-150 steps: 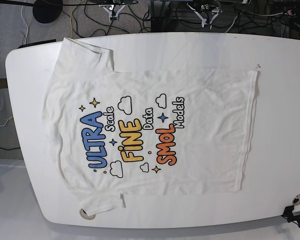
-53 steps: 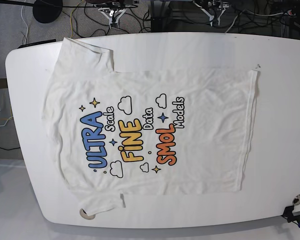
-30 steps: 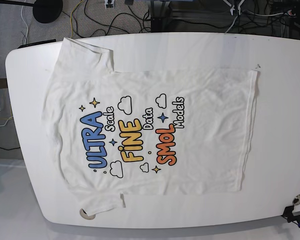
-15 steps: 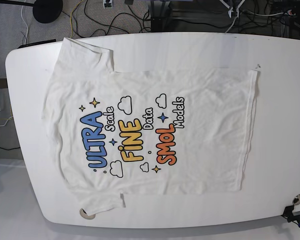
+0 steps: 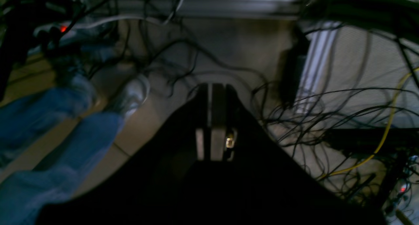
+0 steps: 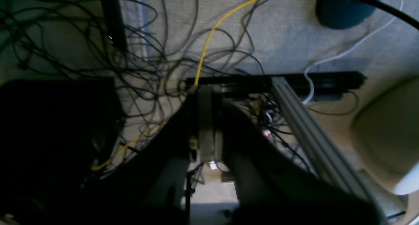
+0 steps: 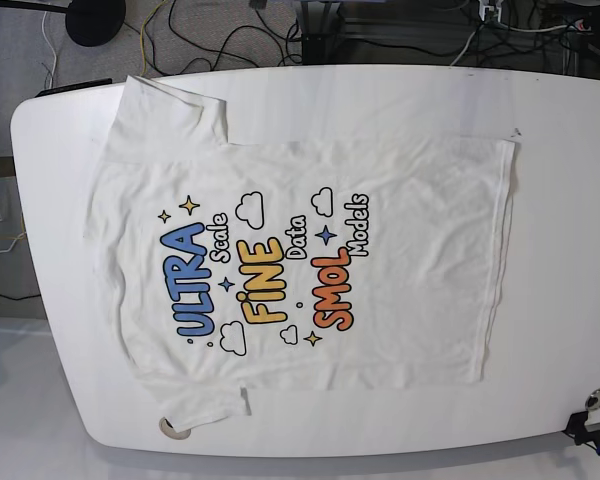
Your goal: Fold the T-shirt properly
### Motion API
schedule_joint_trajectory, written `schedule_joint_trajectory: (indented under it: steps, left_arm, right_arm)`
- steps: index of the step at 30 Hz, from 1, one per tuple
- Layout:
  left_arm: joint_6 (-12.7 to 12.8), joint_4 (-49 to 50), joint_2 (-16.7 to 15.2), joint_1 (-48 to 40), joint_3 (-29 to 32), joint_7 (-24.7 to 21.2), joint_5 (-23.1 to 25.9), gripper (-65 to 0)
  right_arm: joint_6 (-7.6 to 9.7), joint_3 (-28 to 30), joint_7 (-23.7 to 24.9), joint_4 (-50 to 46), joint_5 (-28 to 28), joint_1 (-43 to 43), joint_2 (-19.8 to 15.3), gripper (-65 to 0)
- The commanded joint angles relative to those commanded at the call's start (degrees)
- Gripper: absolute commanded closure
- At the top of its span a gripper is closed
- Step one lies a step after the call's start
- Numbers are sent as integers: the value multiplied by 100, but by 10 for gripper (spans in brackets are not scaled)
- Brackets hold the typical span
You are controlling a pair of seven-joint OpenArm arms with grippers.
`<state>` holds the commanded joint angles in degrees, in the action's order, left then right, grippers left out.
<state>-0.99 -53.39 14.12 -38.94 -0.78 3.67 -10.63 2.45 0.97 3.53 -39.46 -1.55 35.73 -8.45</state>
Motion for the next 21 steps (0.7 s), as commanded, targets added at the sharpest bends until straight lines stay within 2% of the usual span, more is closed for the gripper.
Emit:
schedule_joint_trajectory:
  steps: [6, 15, 21]
  left_arm:
    - [-37, -823, 59, -637, -102, 93, -1, 0]
    - [-145, -2759, 311, -1757, -254, 232, -32, 0]
    - [-415, -4091, 444, -2197, -403, 225, -6, 0]
  right_arm:
    - [-41, -78, 4, -1013, -8, 764, -216, 0]
    - [-68, -197, 37, -2440, -1, 1729, -608, 0]
    - [-83, -636, 20, -3768, 25, 2250, -656, 0]
